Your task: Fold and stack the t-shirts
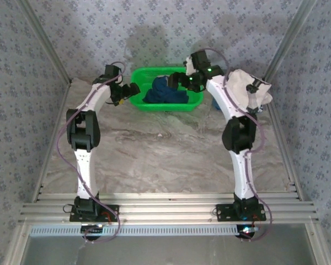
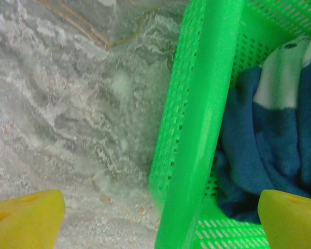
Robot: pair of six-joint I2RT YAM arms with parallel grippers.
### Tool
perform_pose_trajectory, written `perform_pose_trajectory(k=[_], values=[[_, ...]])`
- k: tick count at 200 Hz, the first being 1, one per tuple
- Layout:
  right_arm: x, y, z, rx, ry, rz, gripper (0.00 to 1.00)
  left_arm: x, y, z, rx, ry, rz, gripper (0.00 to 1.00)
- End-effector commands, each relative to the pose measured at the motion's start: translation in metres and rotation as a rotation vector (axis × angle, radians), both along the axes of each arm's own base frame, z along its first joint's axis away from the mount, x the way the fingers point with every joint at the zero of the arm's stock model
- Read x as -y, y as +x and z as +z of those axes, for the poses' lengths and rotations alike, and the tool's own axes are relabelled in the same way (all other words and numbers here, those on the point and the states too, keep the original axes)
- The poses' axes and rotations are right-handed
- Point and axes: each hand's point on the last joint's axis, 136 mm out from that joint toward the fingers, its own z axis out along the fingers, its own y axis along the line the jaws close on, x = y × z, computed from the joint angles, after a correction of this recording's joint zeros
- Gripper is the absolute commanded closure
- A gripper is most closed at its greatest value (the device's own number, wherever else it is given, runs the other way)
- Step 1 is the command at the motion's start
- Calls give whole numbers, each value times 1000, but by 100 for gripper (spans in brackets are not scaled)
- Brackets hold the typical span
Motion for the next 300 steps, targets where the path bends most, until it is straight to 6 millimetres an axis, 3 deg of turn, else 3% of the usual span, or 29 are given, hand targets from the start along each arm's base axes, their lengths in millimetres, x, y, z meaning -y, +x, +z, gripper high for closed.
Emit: perform_pose_trajectory(k=[1, 10, 22, 46, 55, 69, 92, 103, 119, 131, 150, 162, 174, 180, 208, 219, 231, 240, 256, 300], values=[[-10, 1, -29, -101, -20, -21, 0, 3, -2, 7, -36, 0, -6, 12], [-14, 8, -36, -90, -25, -27, 0, 7, -6, -2, -61, -8, -20, 21], [-16, 14, -50, -95, -34, -39, 0, 11, -15, -10, -72, -2, -39, 41], [-21, 16, -84, -133, -65, -53, 1, 20, -38, -17, -79, -36, -80, 78], [-24, 15, -96, -135, -84, -48, 1, 23, -49, -17, -80, -43, -90, 87], [-27, 15, -107, -125, -122, -51, 1, 25, -67, -15, -85, -44, -103, 94], [-31, 17, -119, -119, -137, -67, 6, 34, -99, -4, -76, -61, -124, 97], [-35, 18, -122, -112, -129, -69, 18, 35, -113, 0, -78, -66, -116, 98], [-44, 18, -118, -105, -101, -70, 54, 31, -126, 6, -85, -102, -68, 100], [-55, 18, -106, -81, -61, -49, 71, 28, -133, 11, -79, -143, -28, 100], [-74, 13, -67, -27, 9, -15, 99, 23, -139, 21, -68, -178, 15, 100], [-77, 12, -20, 27, 81, -26, 100, 10, -142, 24, -76, -168, 65, 100], [-78, 11, 42, 125, 171, -39, 100, -13, -142, 26, -71, -197, 170, 100], [-79, 7, 88, 208, 237, -31, 100, -29, -141, 27, -70, -224, 245, 100], [-68, -39, 262, 478, 488, 12, 100, -98, -144, 40, -44, -220, 518, 100], [-56, -61, 319, 578, 568, 24, 100, -124, -145, 46, -17, -237, 629, 100], [-42, -84, 366, 658, 647, 37, 100, -153, -150, 51, 17, -236, 751, 100], [-31, -98, 390, 694, 691, 36, 100, -171, -155, 52, 28, -239, 833, 100], [-10, -117, 417, 734, 712, -1, 100, -196, -162, 53, 46, -253, 955, 100], [25, -162, 457, 836, 703, -22, 100, -221, -176, 58, 69, -219, 1145, 100]])
